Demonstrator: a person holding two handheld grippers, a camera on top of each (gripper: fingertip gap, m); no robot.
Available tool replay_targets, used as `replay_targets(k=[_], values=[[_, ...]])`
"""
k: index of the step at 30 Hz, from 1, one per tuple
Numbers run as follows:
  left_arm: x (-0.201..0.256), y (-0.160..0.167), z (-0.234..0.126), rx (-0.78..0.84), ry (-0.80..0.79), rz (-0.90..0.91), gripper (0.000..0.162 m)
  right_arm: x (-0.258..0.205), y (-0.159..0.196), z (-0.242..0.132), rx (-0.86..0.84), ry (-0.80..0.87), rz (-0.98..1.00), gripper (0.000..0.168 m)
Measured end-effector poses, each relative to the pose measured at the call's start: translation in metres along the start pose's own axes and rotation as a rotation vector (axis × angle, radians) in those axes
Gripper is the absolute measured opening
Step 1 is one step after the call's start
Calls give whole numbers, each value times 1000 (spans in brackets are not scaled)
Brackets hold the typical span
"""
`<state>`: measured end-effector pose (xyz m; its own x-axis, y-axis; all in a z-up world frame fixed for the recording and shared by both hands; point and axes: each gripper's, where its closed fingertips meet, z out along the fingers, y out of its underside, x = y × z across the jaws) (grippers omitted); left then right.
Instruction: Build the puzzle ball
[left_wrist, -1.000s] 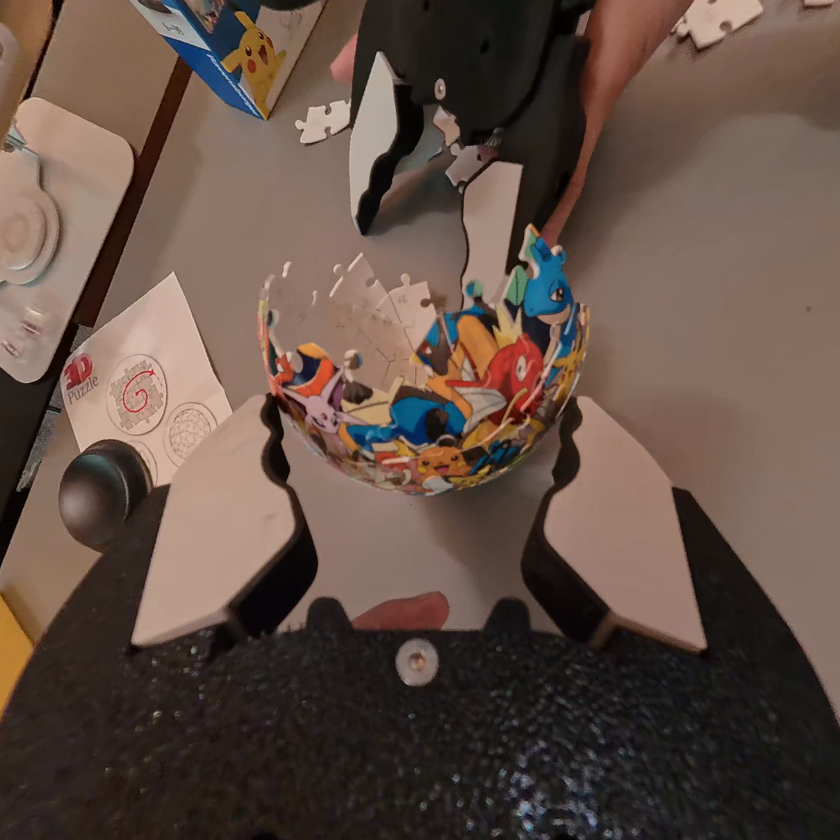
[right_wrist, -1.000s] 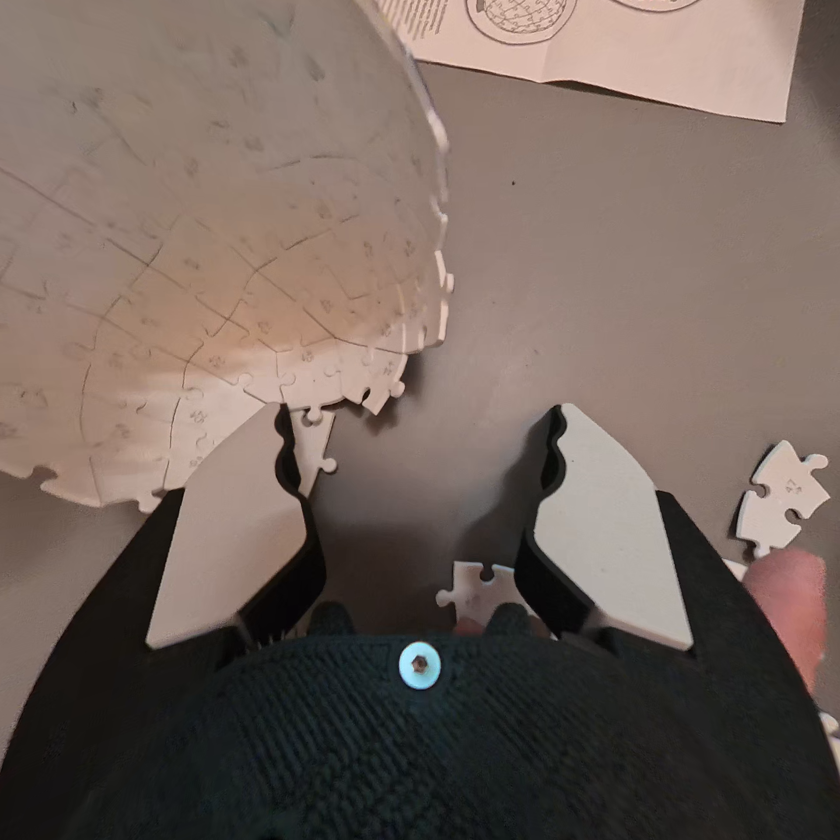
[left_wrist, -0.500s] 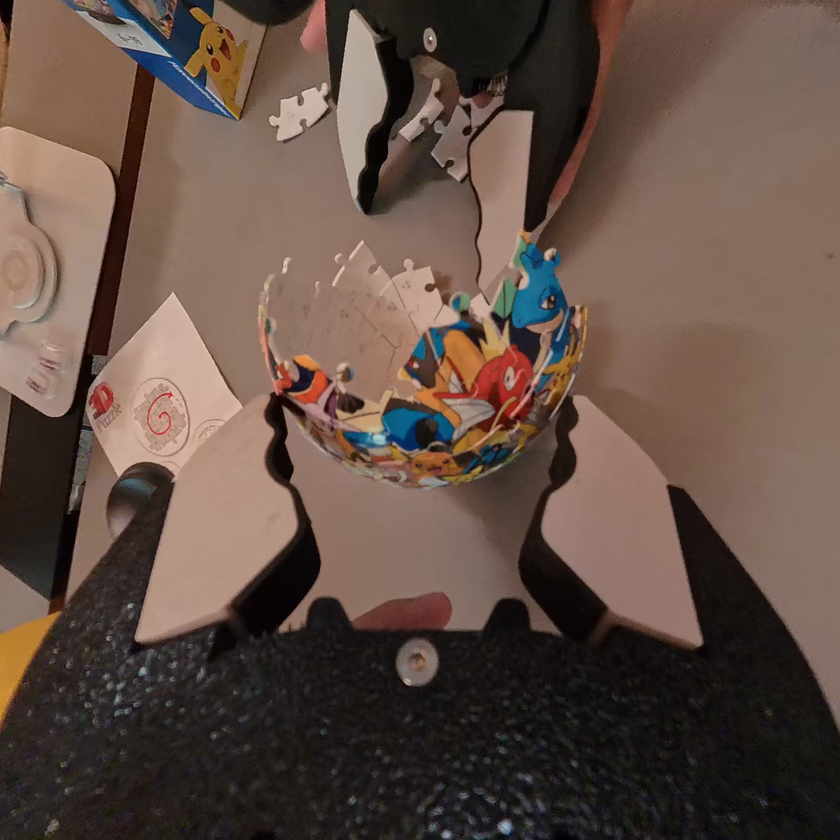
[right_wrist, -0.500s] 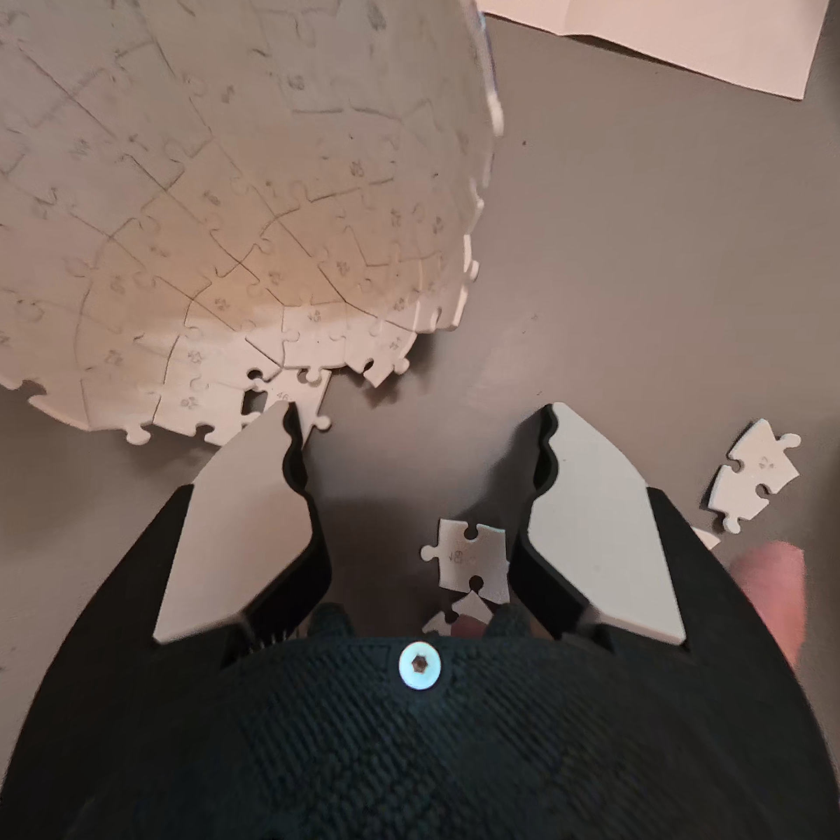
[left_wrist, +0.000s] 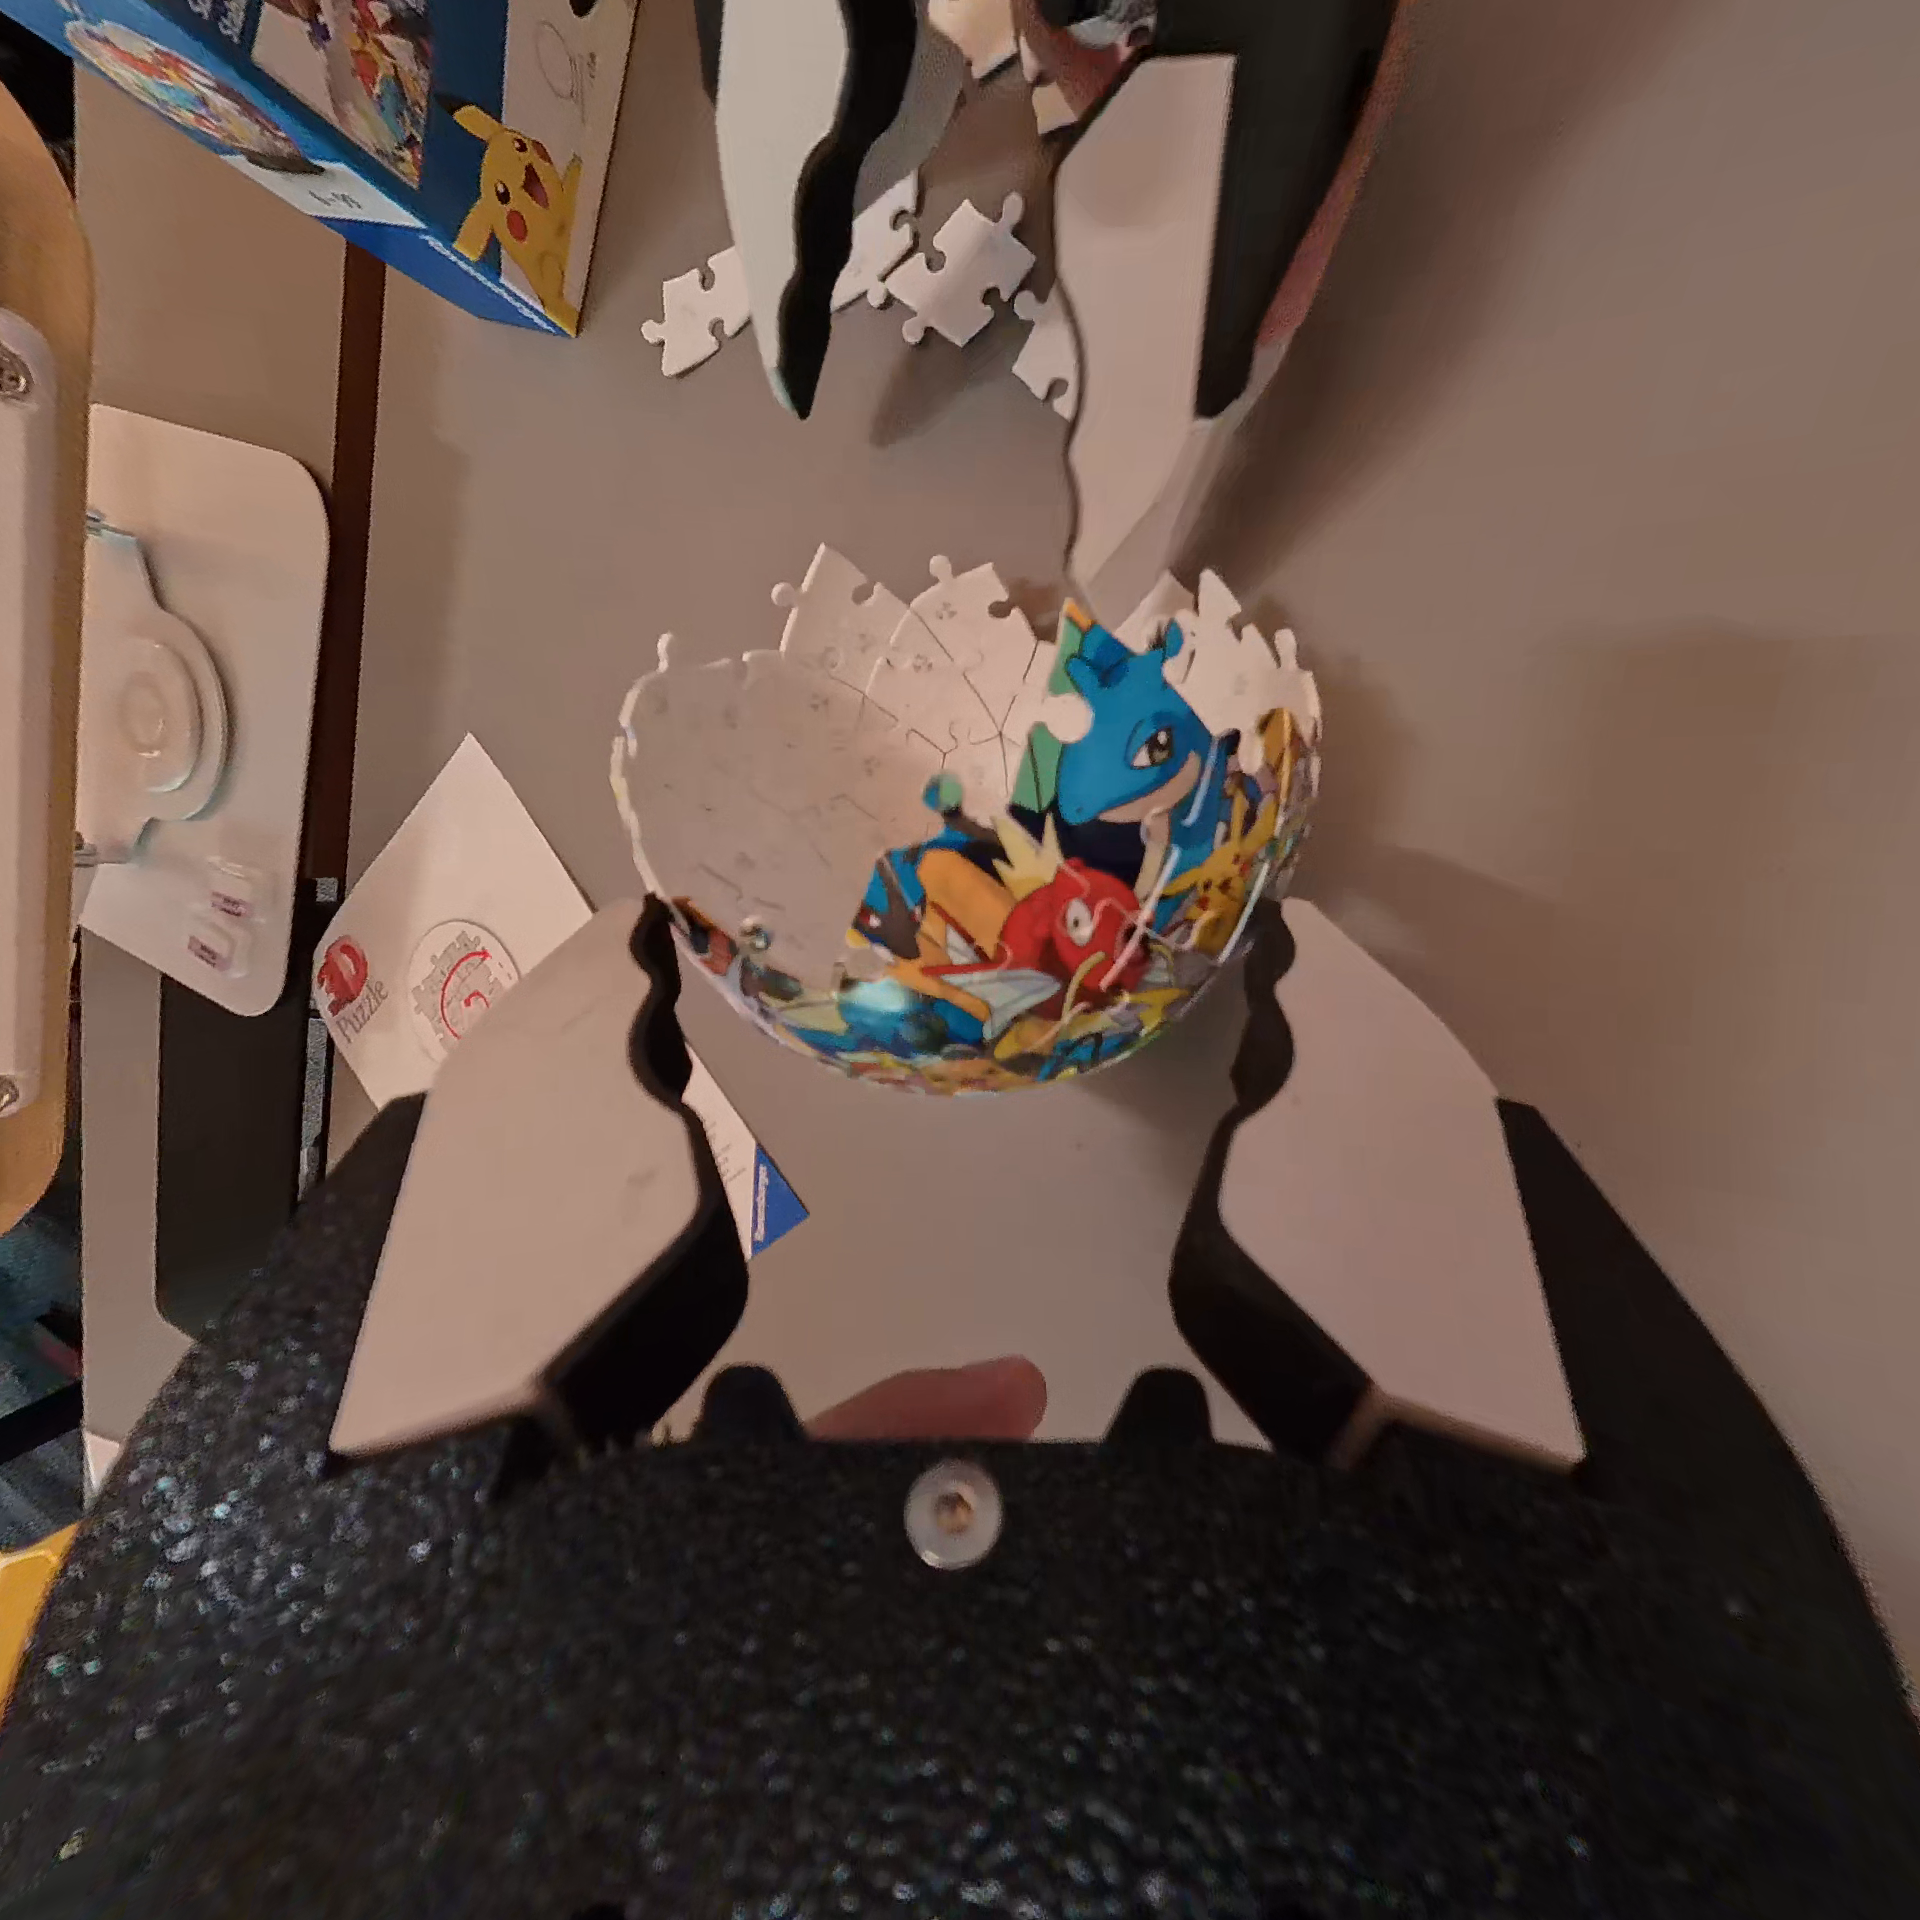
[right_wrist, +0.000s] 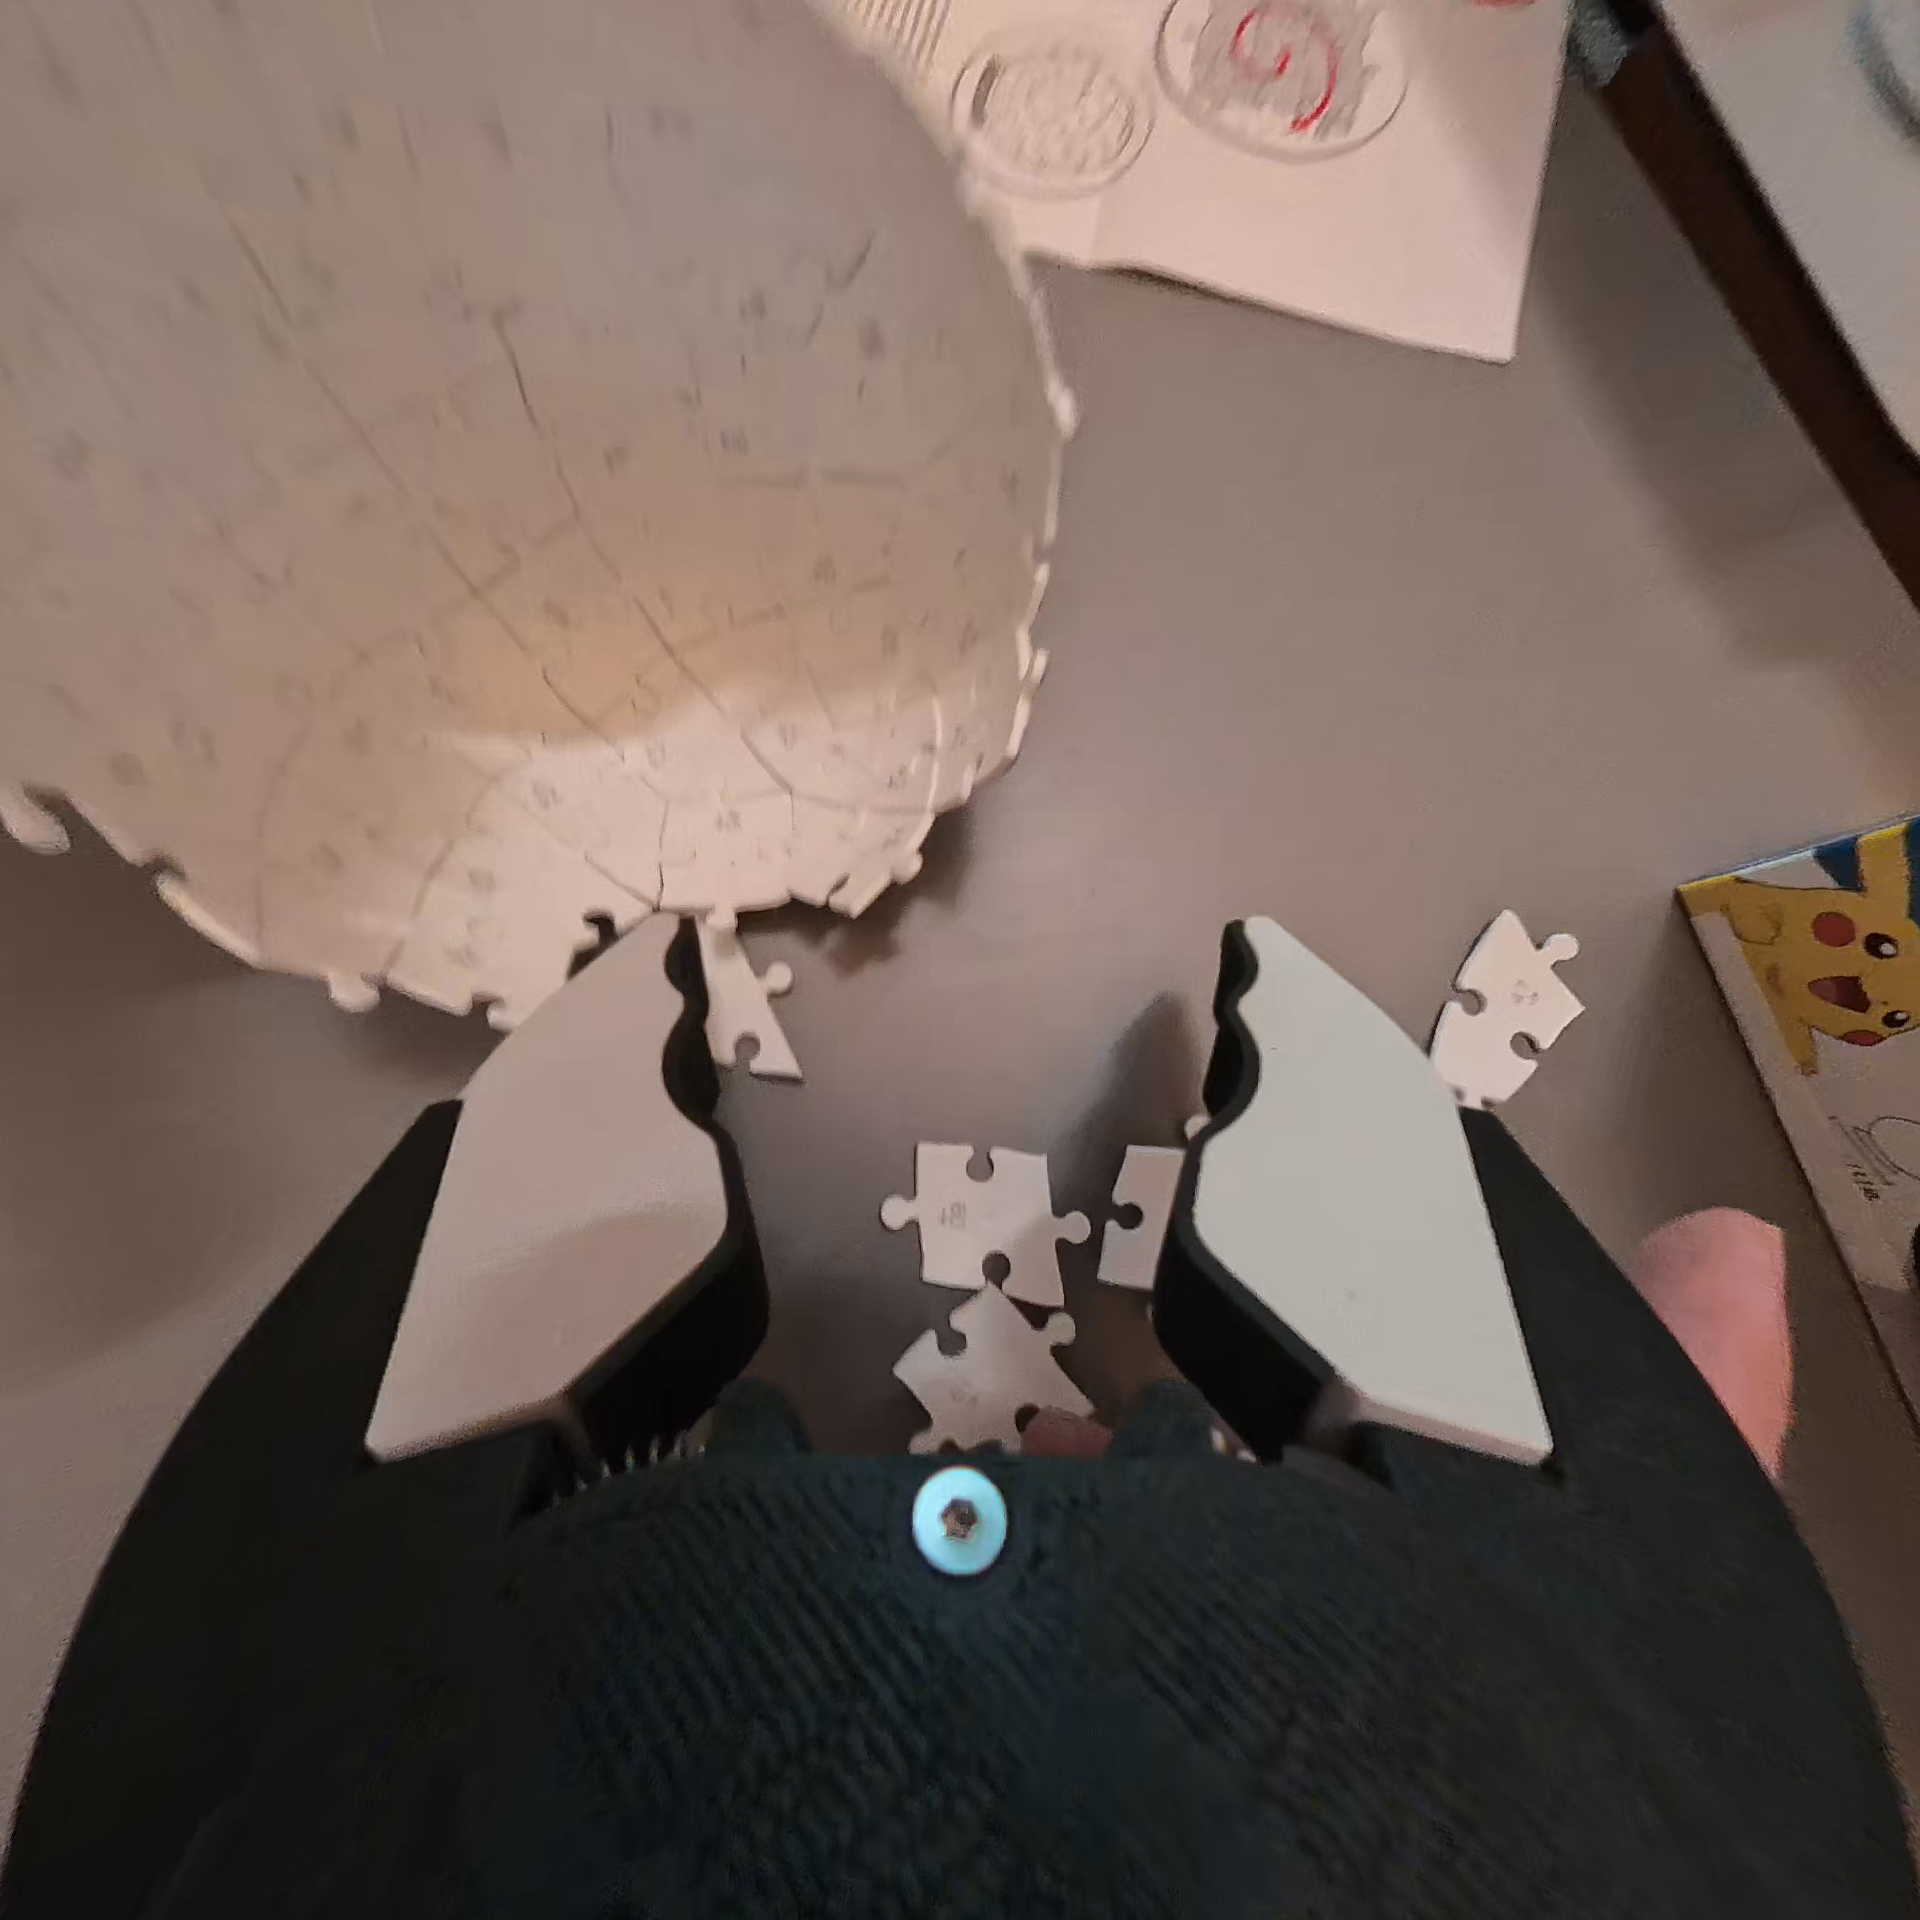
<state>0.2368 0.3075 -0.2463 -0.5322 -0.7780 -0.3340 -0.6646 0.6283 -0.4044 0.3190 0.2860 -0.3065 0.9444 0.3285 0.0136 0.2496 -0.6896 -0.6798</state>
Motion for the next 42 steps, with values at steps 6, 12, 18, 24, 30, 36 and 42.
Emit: replay_targets(k=[6, 12, 18, 24, 30, 36, 42], values=[[0, -2, 1, 5, -2, -16, 103, 3, 1, 13, -18, 29, 44, 93], [0, -4, 0, 14, -18, -31, 103, 9, 8, 16, -57, 70, 59, 96], [3, -9, 4, 86, 72, -173, 107, 4, 12, 19, -79, 37, 43, 87], [8, -7, 15, 110, 126, -182, 110, -6, 2, 24, -66, 53, -72, 77], [12, 1, 8, 101, 69, -189, 108, -15, -5, 29, -63, 45, -104, 70], [27, 19, -5, 41, -5, -197, 99, -33, -16, 38, -53, 33, -161, 78], [36, 29, -12, 51, -20, -259, 110, -56, -22, 42, -62, -16, -254, 80]])
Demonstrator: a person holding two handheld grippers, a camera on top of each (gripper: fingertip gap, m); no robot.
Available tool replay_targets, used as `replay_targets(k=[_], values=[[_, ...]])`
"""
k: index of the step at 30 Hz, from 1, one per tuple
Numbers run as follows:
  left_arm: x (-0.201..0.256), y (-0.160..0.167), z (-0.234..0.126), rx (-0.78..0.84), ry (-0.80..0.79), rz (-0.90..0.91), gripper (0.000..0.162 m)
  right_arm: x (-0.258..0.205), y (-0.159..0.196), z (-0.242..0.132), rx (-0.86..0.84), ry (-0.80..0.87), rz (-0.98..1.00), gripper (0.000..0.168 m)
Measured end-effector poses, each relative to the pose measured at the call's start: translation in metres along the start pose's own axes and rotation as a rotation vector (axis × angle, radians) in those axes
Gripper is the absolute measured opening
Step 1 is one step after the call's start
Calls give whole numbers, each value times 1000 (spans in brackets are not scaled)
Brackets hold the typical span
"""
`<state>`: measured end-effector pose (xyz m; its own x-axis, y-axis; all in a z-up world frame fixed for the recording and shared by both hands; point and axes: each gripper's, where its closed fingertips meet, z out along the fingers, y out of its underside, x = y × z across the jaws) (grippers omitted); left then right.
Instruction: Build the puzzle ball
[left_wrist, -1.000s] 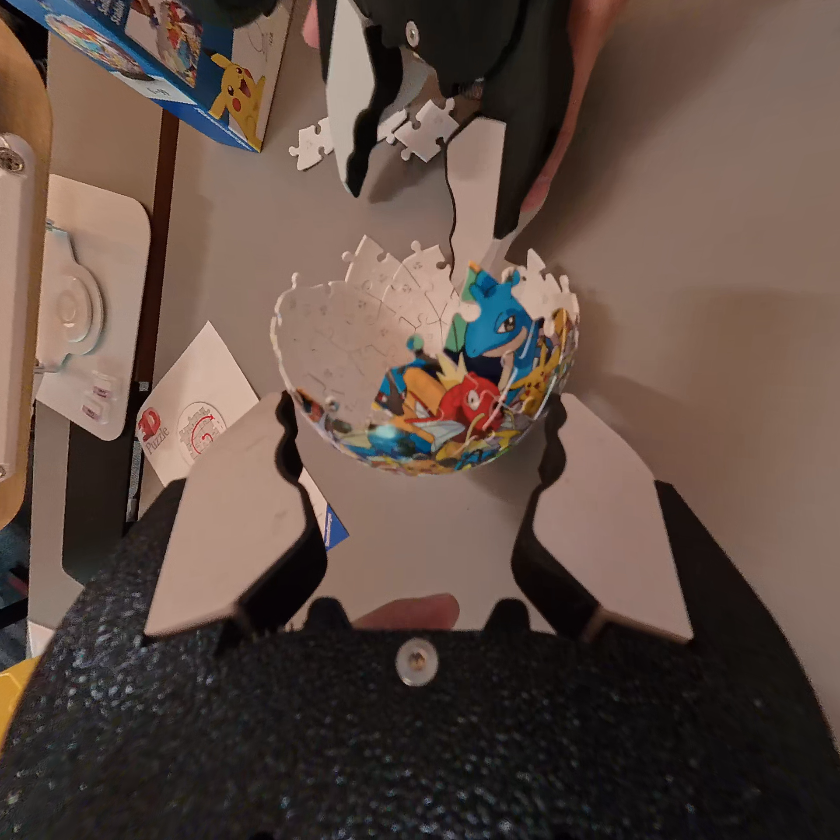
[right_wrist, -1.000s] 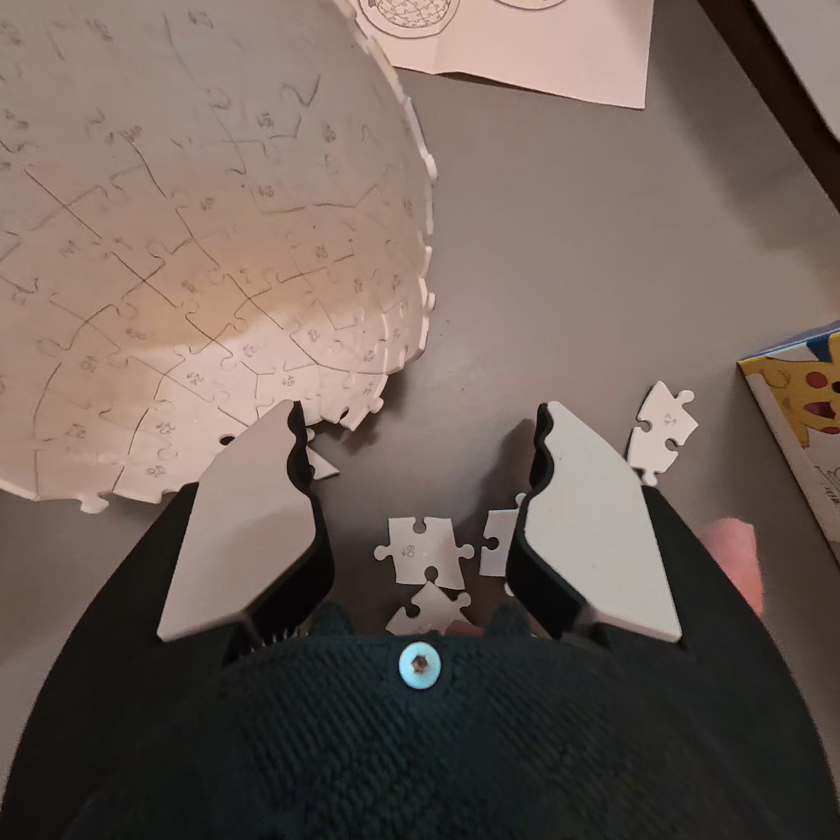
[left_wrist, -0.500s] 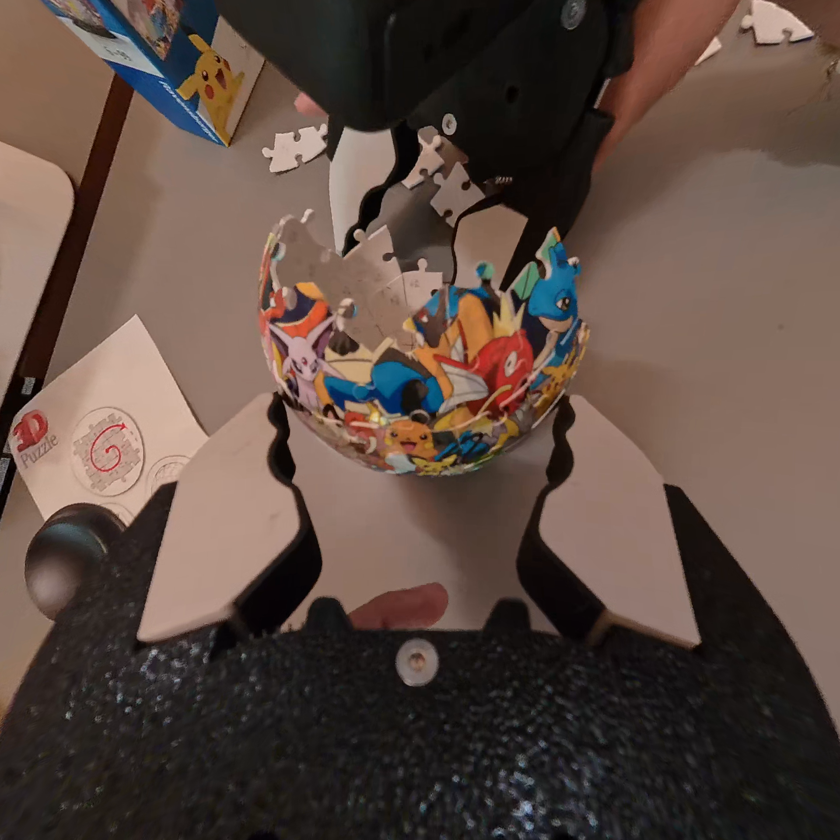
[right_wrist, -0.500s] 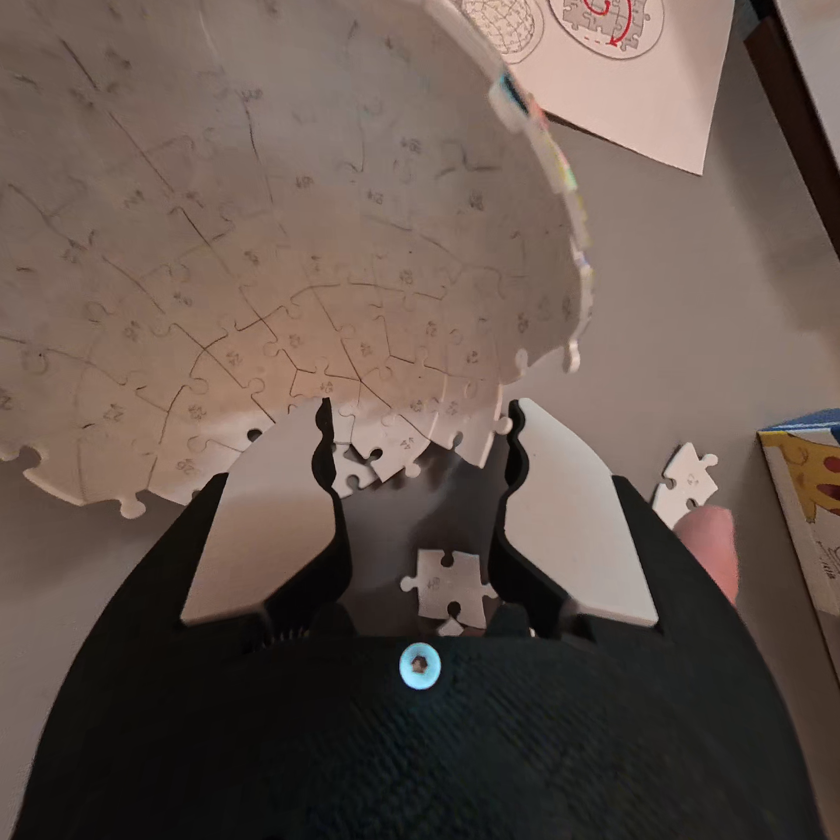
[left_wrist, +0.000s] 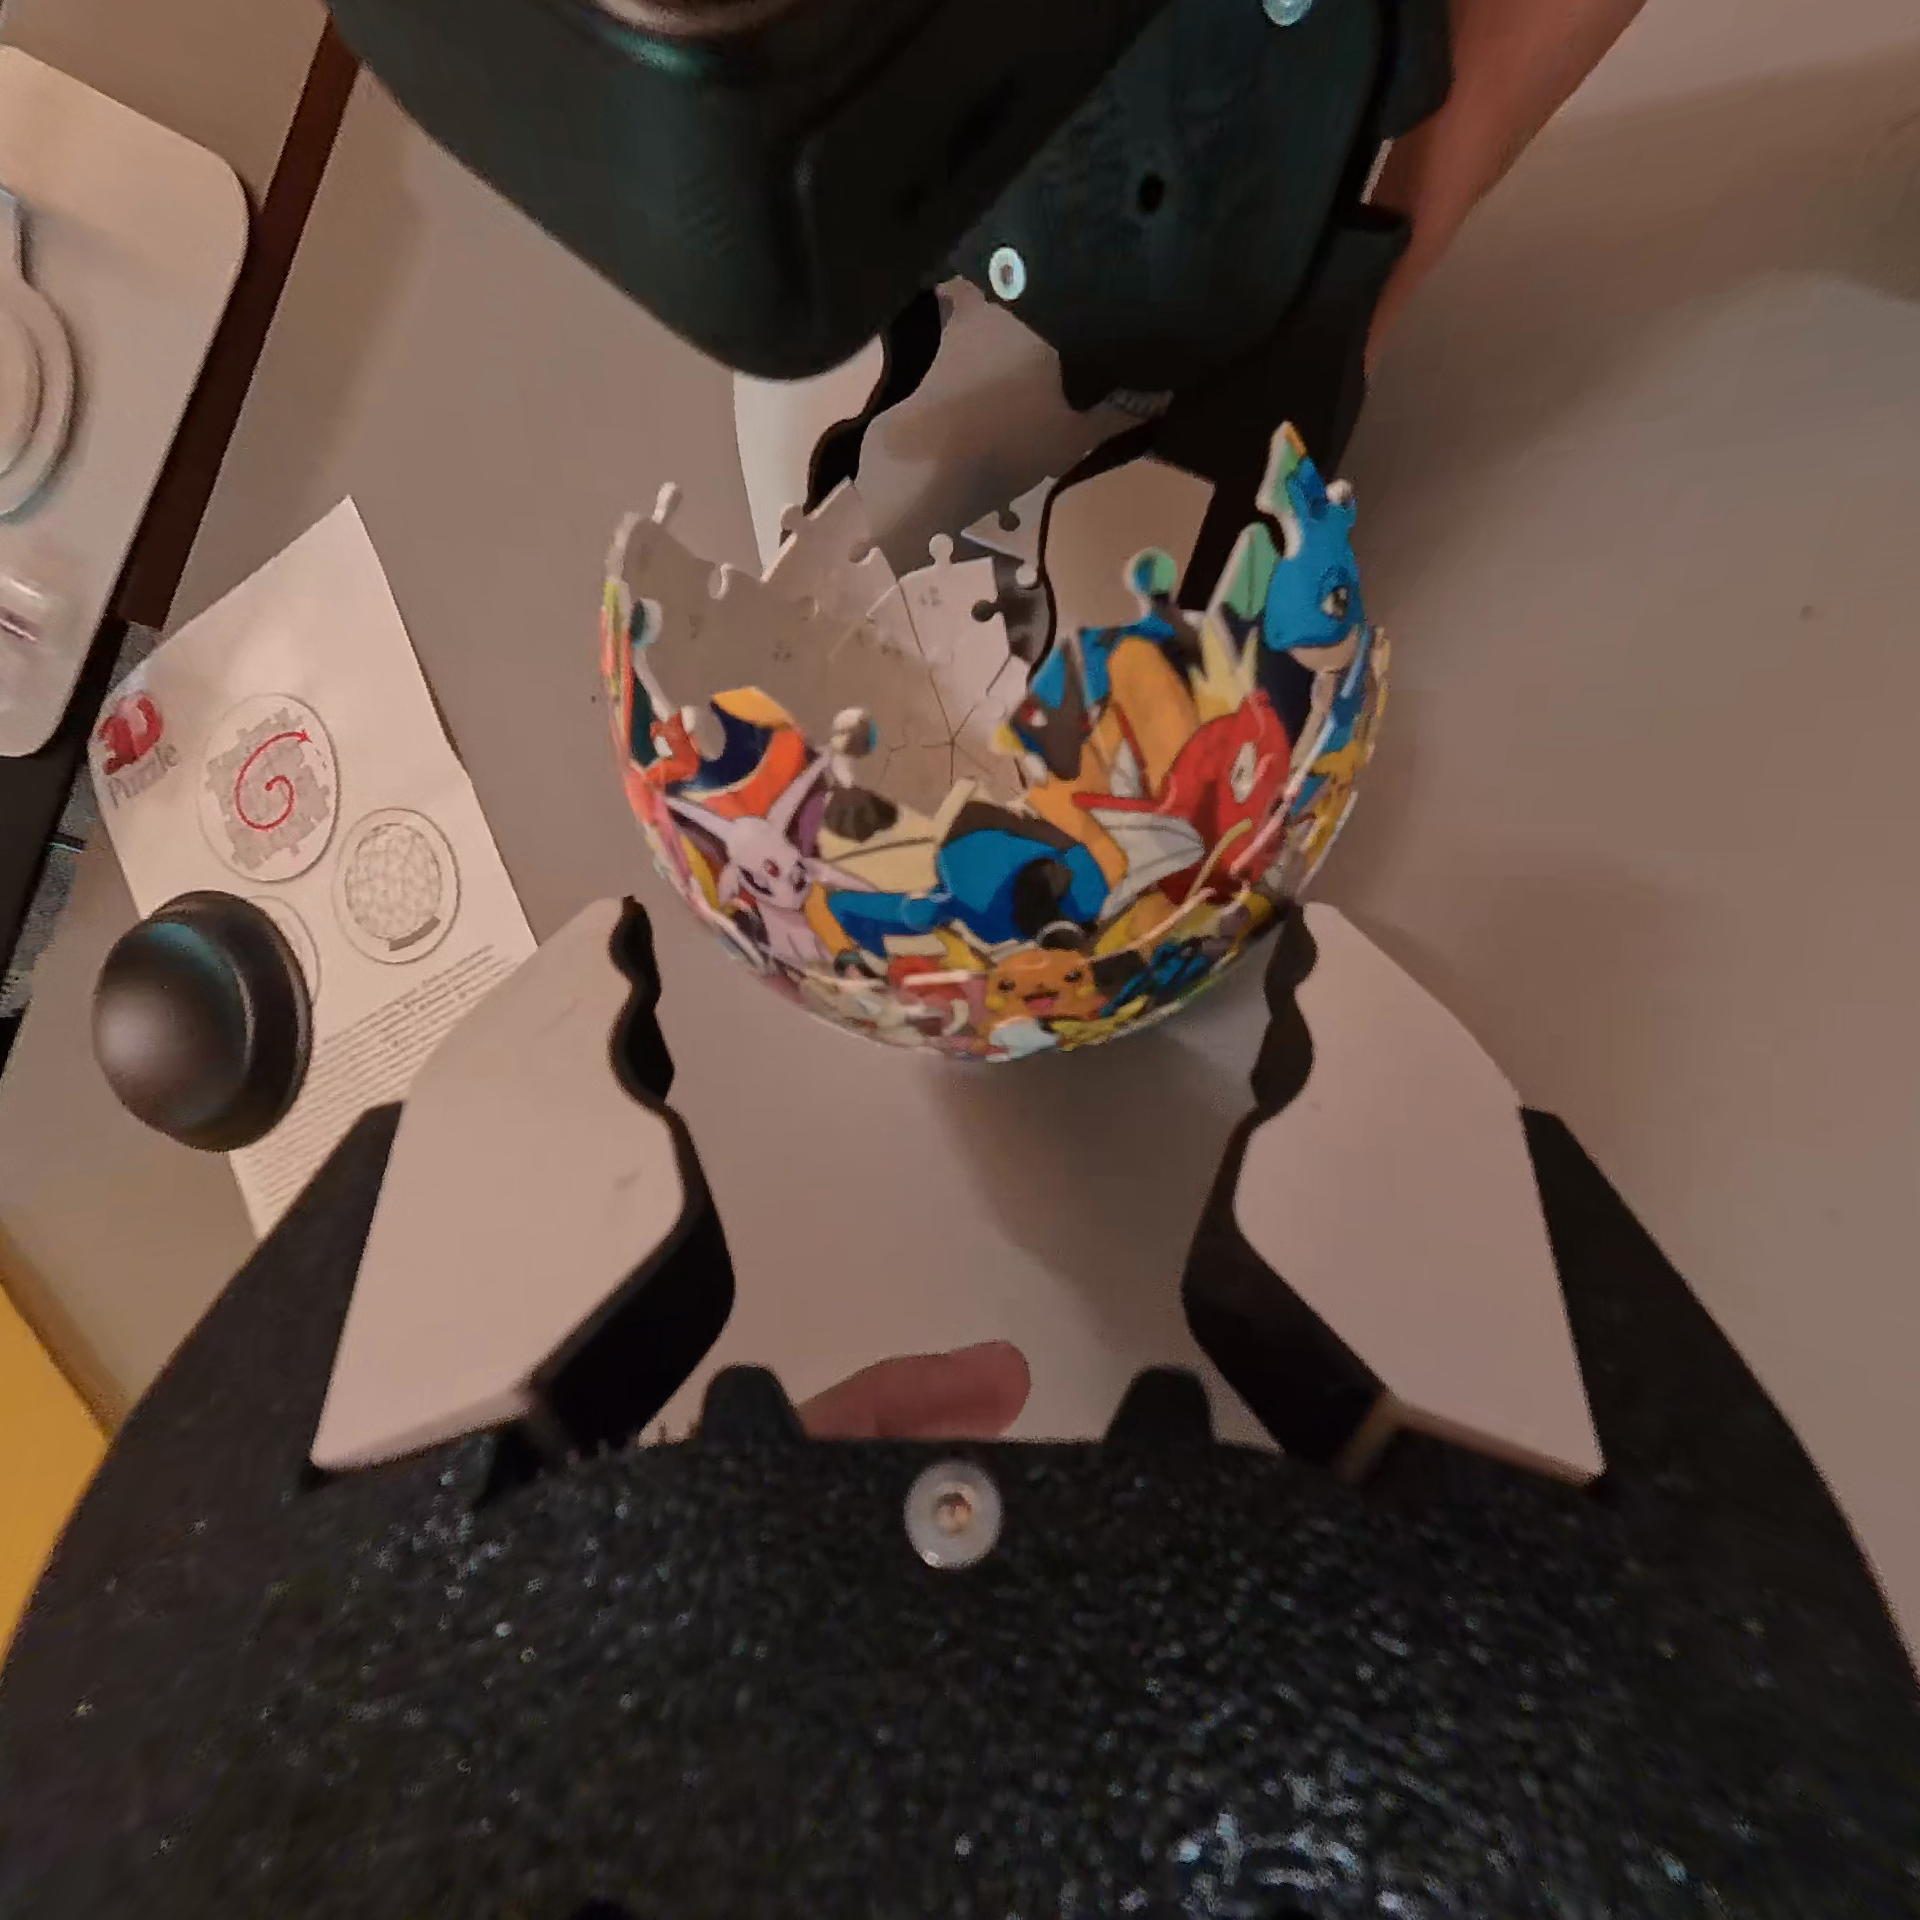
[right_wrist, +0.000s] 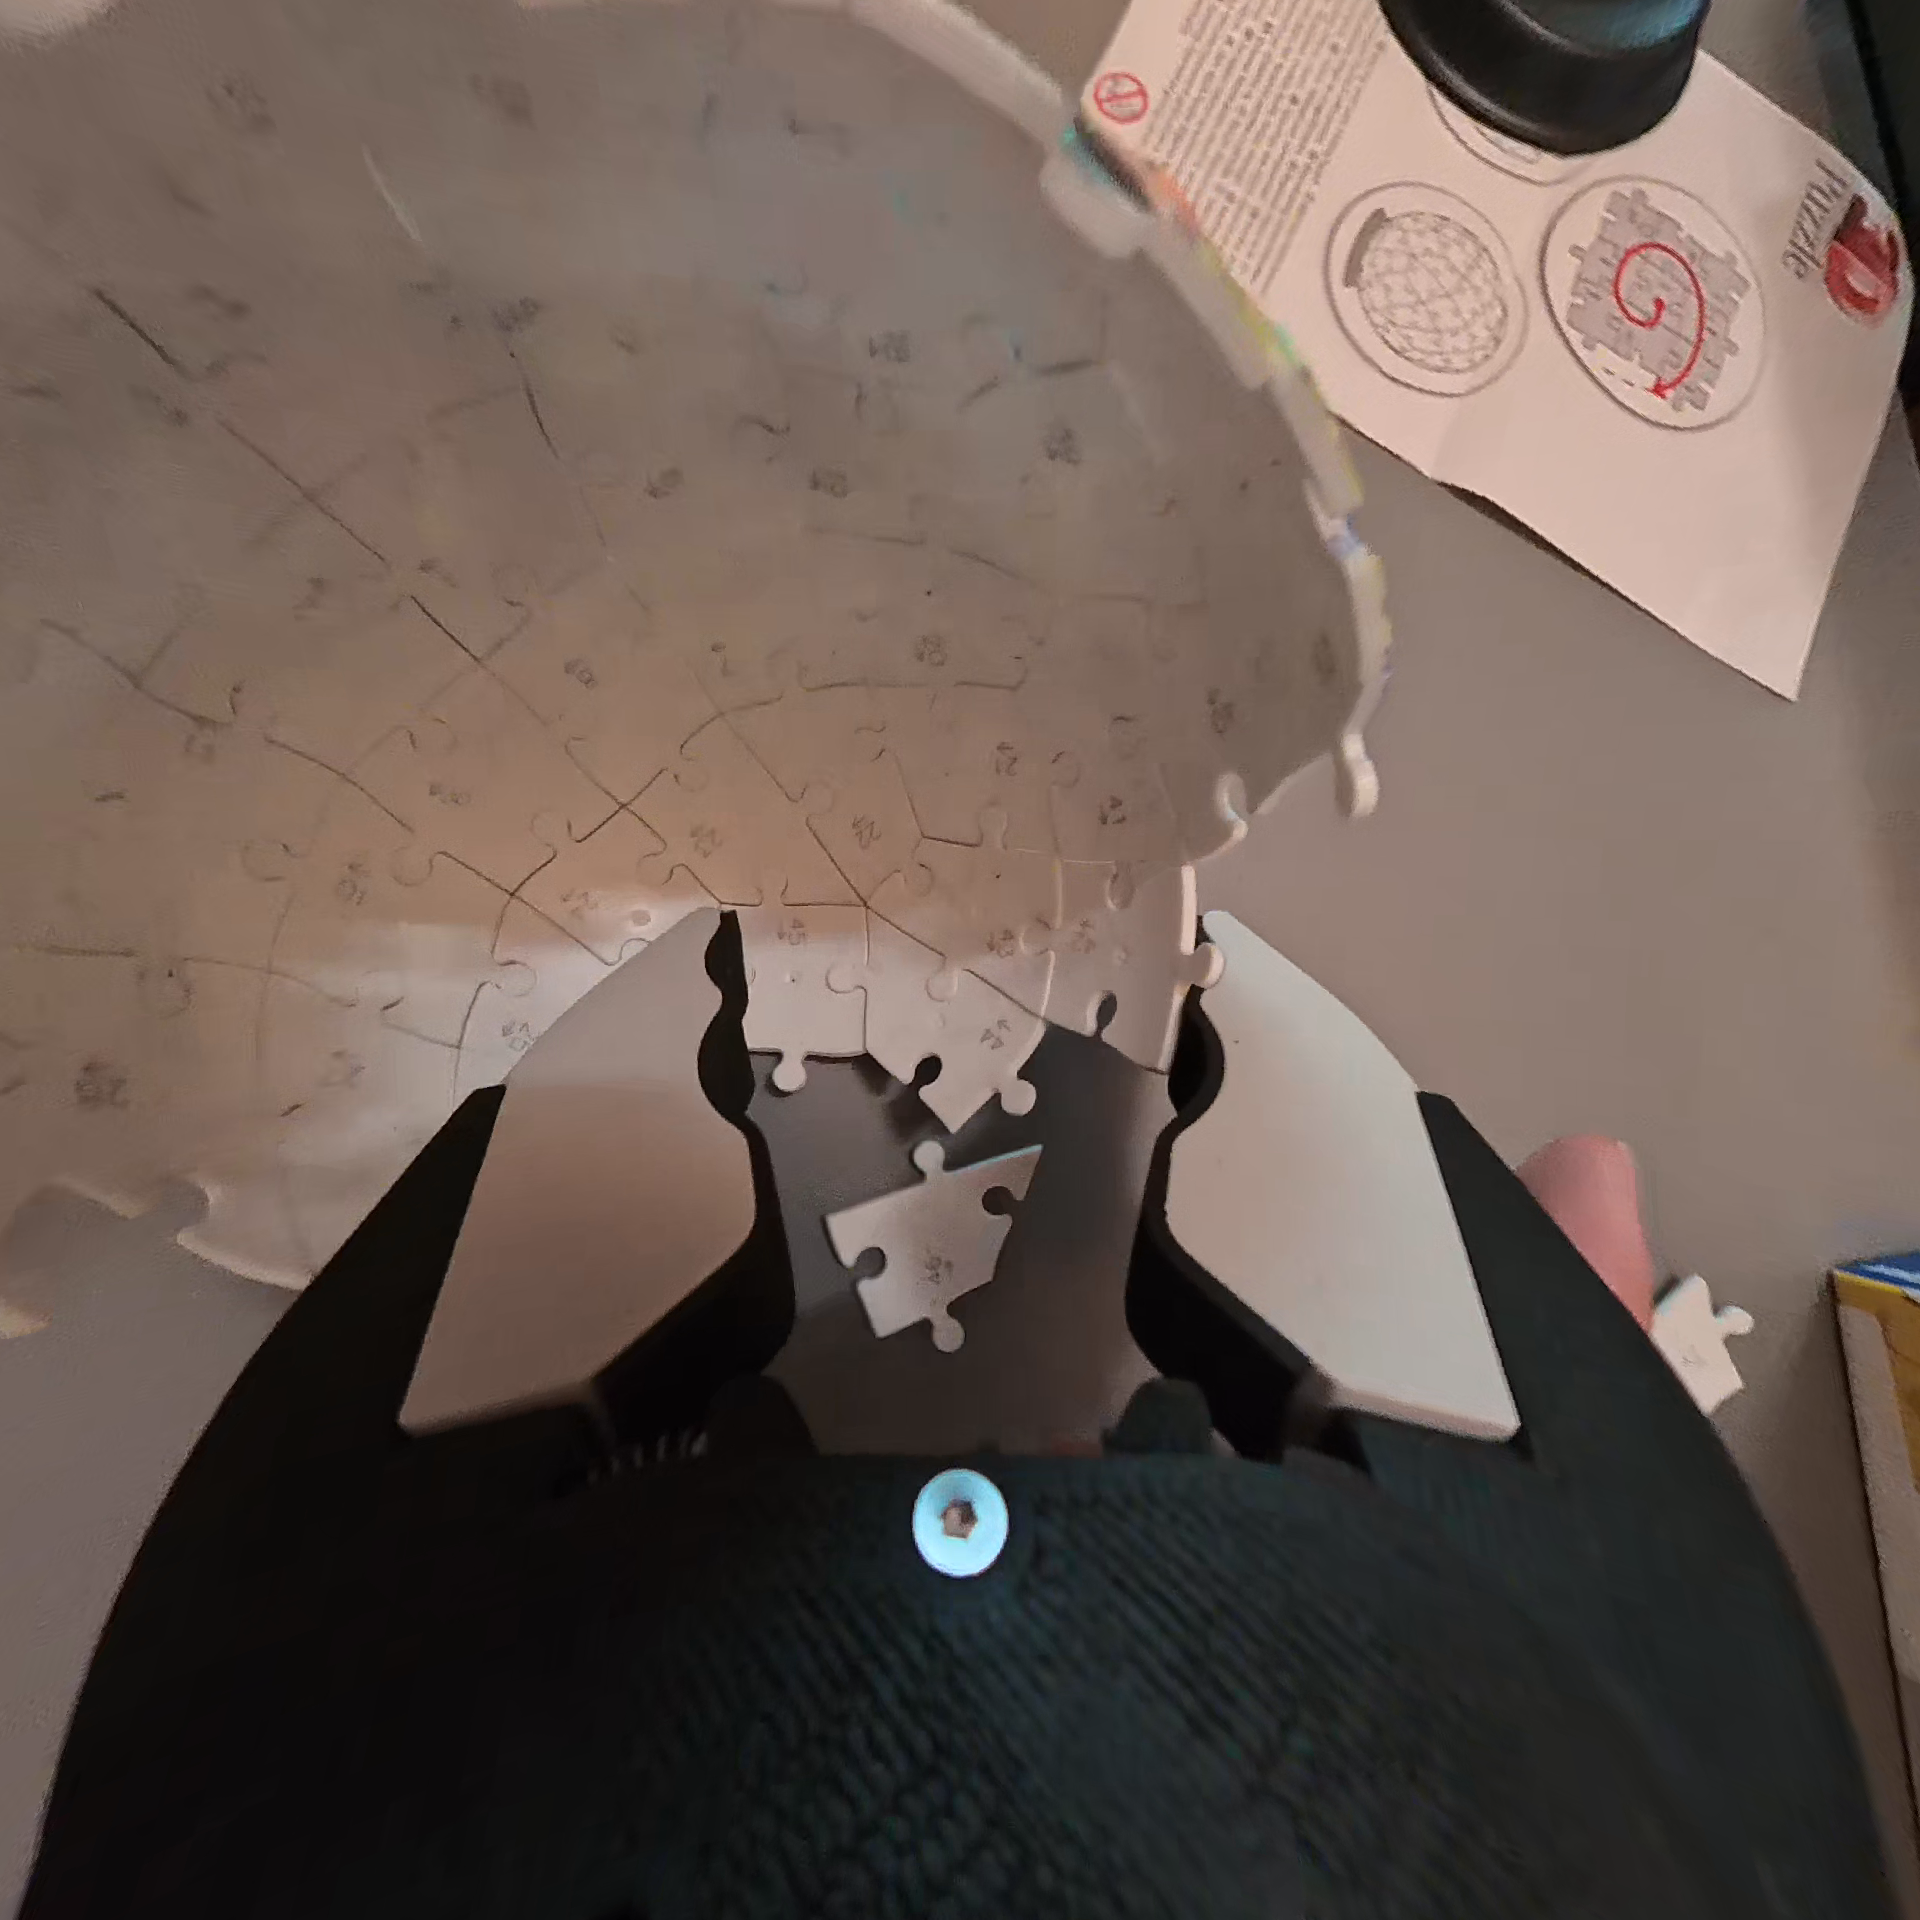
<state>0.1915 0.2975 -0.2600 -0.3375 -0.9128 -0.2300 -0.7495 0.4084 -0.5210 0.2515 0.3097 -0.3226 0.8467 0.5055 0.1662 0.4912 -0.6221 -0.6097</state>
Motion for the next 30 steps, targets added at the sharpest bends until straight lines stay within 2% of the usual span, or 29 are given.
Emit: replay_targets(k=[3, 6, 11, 14, 16, 19, 25, 30], values=[[3, 0, 2, 15, 22, -54, 120, -6, -1, 0, 8, -27, -9, 80], [9, -1, 1, 36, 43, -80, 123, -15, 1, -1, -21, -67, 13, 80], [17, 1, -2, 45, 55, -101, 120, -21, 5, -3, -98, -70, 55, 80], [18, -12, -12, 118, 60, -187, 111, -21, 7, -3, -108, -87, 109, 80], [26, -19, -11, 131, 91, -215, 115, -22, 6, -2, -96, -98, 97, 80], [18, -13, -2, 56, 10, -167, 120, -23, 5, -3, -78, -102, 54, 79], [18, -12, 2, 22, 19, -122, 122, -18, 11, -19, -31, -123, -60, 77], [19, -16, 2, -1, -2, -57, 121, 3, 25, -37, 2, -92, -43, 78]])
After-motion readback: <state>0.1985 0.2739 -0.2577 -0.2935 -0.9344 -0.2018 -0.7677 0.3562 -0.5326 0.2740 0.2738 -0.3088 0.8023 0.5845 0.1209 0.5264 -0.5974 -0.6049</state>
